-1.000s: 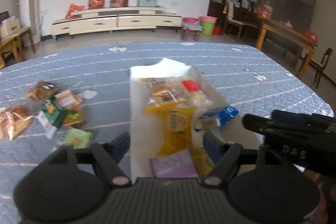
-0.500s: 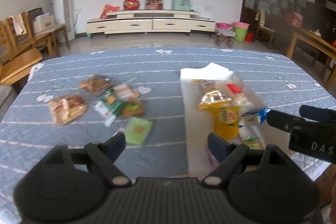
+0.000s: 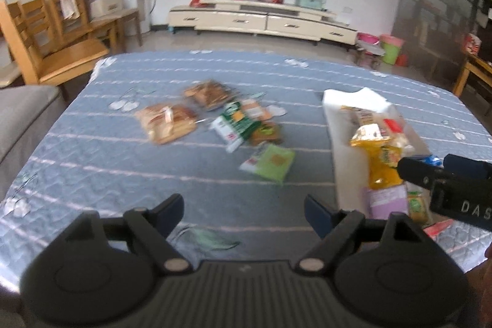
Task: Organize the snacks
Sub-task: 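Withdraw both open tools from the paper toward the remaining snacks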
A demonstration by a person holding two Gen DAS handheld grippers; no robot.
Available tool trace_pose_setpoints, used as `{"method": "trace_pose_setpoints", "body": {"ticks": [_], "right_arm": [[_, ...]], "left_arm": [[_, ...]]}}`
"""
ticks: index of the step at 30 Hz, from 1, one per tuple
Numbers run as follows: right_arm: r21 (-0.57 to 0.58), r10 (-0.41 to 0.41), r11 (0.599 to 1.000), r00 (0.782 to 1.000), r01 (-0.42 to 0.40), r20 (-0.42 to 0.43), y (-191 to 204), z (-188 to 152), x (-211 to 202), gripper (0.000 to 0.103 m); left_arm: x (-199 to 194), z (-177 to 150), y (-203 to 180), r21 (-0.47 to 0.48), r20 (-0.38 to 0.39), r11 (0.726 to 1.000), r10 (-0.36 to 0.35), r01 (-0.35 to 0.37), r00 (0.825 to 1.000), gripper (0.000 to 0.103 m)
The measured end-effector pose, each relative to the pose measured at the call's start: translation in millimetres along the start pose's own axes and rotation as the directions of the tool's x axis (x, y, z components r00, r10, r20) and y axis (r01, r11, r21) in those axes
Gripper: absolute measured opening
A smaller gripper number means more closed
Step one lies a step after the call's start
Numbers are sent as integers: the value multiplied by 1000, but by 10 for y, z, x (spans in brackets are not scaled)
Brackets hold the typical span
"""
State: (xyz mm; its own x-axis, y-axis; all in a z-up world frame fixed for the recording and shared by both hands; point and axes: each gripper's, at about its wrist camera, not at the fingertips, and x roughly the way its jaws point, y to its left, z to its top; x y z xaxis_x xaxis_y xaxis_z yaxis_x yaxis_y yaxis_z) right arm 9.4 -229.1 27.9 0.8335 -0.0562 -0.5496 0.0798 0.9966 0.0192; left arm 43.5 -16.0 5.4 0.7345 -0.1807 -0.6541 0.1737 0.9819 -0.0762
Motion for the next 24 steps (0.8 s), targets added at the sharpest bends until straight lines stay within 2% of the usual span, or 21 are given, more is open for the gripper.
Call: {"method": "trace_pose_setpoints", "body": {"ticks": [6,18,22,24], "right_arm": [[-1,38,999,999,-38,-23,110,24,107,100],[-69,92,993,995,-95,-47,313,-24,386,100],[-79,100,991,993,-104,-56,352,-14,487,100],[-81,105,991,993,-109,-57,361,-6,531,101]], "left_arm": [[-23,35,217,-17,-9,999,37,-37,999,85],[219,50,522,-68,20,996,57,-55,998,85],[317,108,587,-53,36,997,51,-49,998,86],[375,169,610,-11,63,999,41,-41,997,87]]}}
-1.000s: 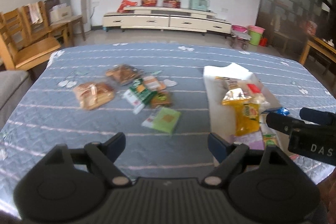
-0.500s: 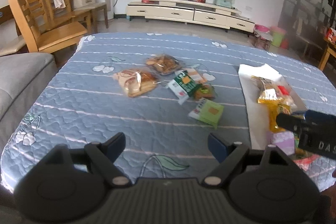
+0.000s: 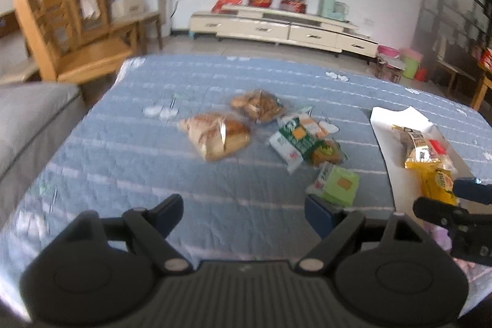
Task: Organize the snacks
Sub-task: 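Withdraw both open tools from the paper toward the remaining snacks, then grasp the red-stamped bread bag with the left tool while the right grasps the green package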
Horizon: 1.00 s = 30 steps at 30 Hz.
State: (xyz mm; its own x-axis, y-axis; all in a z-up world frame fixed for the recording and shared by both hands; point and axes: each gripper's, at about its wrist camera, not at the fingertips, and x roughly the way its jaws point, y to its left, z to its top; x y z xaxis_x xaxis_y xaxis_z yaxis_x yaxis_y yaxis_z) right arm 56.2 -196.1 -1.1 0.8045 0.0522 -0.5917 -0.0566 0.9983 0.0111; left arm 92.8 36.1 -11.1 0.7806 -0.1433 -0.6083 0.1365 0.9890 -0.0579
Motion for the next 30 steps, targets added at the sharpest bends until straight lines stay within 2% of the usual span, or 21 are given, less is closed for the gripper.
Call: {"method": "trace_pose_setpoints", "body": {"ticks": [2,4,7,11,13,19,20,22,24,26,30], "right_arm": [[-4,8,1000,1000,-8,-3,-2,5,36,101],[-15,13,1000,1000,-13,-5,6,18,81,101],[-19,20,1000,1000,-20,-12,5,32,153,103],[-28,33,999,999,-34,-26,-3,56,280,103],[-33,43,998,999,-44,-32,0,73,344,103],[-54,67,996,996,-70,-67,-23,102,565,103],[-57,70,996,995,-74,-75,-24,105,607,103],[-63,82,994,992,-88,-92,-20,121,700,103],[-69,85,993,991,-92,-102,-23,132,796,103],[-72,85,993,989,-94,-121,-29,153,908,103],[-89,116,987,981,-130,-153,21,191,1100,103]], "left_arm": [[81,79,34,73,49,997,-19,15,999,97],[194,174,89,161,98,987,-37,21,994,100],[474,384,201,248,103,968,-62,35,993,102],[964,576,312,322,33,943,-101,85,994,102],[1193,606,315,381,0,921,-92,85,996,102],[1594,618,296,469,-63,872,-126,141,990,102],[1637,609,295,471,-73,868,-138,156,988,98],[1692,583,285,449,-100,870,-178,203,979,85],[1665,556,289,426,-78,885,-171,188,982,81],[1613,553,310,402,-71,899,-162,177,984,70],[1433,483,380,323,-63,934,-139,151,988,66]]}}
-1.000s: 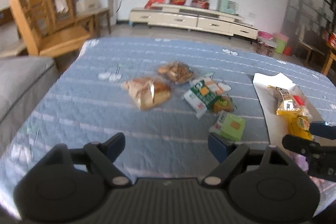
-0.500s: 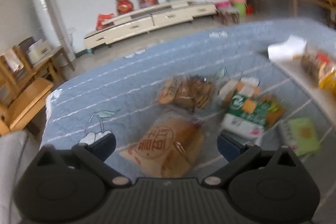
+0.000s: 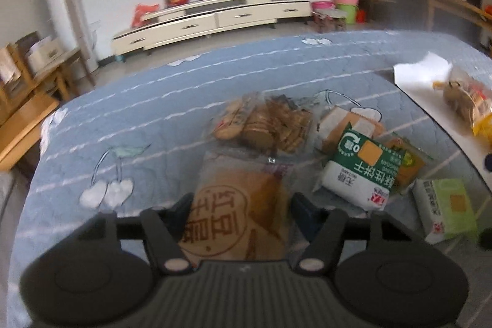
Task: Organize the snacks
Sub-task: 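Grasp the red-stamped bread bag with the left tool while the right grasps the green package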
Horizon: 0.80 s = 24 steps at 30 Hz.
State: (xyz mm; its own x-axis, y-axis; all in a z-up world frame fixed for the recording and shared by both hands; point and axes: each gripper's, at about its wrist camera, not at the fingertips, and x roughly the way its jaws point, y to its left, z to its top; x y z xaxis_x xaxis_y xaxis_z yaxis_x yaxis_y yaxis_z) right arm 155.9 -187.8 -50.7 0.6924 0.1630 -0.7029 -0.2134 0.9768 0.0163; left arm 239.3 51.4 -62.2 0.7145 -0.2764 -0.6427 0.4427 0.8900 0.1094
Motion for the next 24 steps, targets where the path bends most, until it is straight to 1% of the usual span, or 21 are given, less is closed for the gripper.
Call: {"method": "trace_pose_setpoints", "body": {"ticks": [3,4,6,8,10,12,13,14,15,16,18,24], "right_arm": [[-54,5,999,1000,-6,-21,65,60,131,103],[-62,3,998,1000,-5,-29,74,88,170,103],[-78,27,996,999,-30,-42,76,143,239,103],[-118,40,992,997,-48,-70,79,183,327,103],[-149,51,987,995,-64,-87,92,228,422,103],[-169,63,982,993,-80,-104,97,264,521,103],[-172,67,981,990,-88,-126,106,278,589,93],[-165,70,982,989,-90,-128,99,277,610,90],[-152,75,984,990,-94,-122,98,294,612,77],[-154,65,985,991,-82,-114,115,310,598,63],[-147,54,987,993,-69,-105,145,305,547,63],[-81,62,995,997,-65,-48,173,202,256,63]], "left_arm": [[-145,-96,-43,-31,-3,999,33,-33,999,65],[-178,-112,-44,-48,-5,998,37,-37,999,65],[-280,-138,-63,-79,2,996,39,-39,999,64],[-392,-168,-125,-91,17,995,47,-45,999,59],[-505,-203,-173,-116,25,992,58,-55,998,58],[-578,-233,-208,-141,34,989,53,-48,998,58],[-596,-250,-229,-142,35,988,58,-52,998,58],[-598,-262,-246,-146,33,988,64,-59,997,57],[-624,-285,-258,-155,32,986,73,-68,997,57],[-639,-295,-266,-166,35,984,77,-70,996,57],[-693,-313,-277,-190,39,980,71,-63,997,57],[-888,-365,-392,-213,43,973,95,-83,995,55]]}}
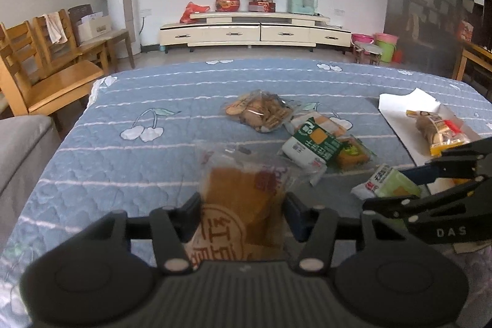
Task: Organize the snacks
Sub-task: 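Grasp the red-stamped bread bag with the left tool while the right grasps the green package, then carry the bread bag and green package over the white paper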
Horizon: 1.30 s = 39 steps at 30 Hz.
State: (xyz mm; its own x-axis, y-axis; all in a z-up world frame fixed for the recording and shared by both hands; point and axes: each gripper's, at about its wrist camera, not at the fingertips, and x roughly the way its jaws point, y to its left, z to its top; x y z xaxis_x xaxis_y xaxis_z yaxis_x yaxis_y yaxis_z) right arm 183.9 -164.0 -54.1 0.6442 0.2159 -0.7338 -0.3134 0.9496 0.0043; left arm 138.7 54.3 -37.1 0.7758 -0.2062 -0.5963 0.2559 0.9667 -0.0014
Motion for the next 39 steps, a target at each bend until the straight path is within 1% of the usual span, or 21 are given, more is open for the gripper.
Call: {"method": "trace_pose_setpoints", "body": {"ticks": [5,10,11,17,28,39], "right_arm": [[11,-44,999,999,44,30,95,-52,-226,63],[31,-56,998,997,54,61,67,-150,-474,63],[34,-55,998,996,53,65,18,-205,-539,63],[61,-78,996,991,72,107,15,-286,-830,63],[114,-139,986,976,121,170,-72,-435,-1304,63],[161,-192,974,957,159,215,-222,-578,-1670,63]], "left_arm": [[-142,-61,-92,-10,10,1000,11,-11,1000,54],[-326,-92,-170,-37,35,999,0,1,999,53],[-367,-87,-192,-38,43,999,-3,4,999,53],[-596,-57,-338,-34,79,999,-11,14,997,53],[-869,11,-666,-15,116,1000,-20,22,993,53],[-1010,73,-973,26,140,999,-45,42,989,53]]}}
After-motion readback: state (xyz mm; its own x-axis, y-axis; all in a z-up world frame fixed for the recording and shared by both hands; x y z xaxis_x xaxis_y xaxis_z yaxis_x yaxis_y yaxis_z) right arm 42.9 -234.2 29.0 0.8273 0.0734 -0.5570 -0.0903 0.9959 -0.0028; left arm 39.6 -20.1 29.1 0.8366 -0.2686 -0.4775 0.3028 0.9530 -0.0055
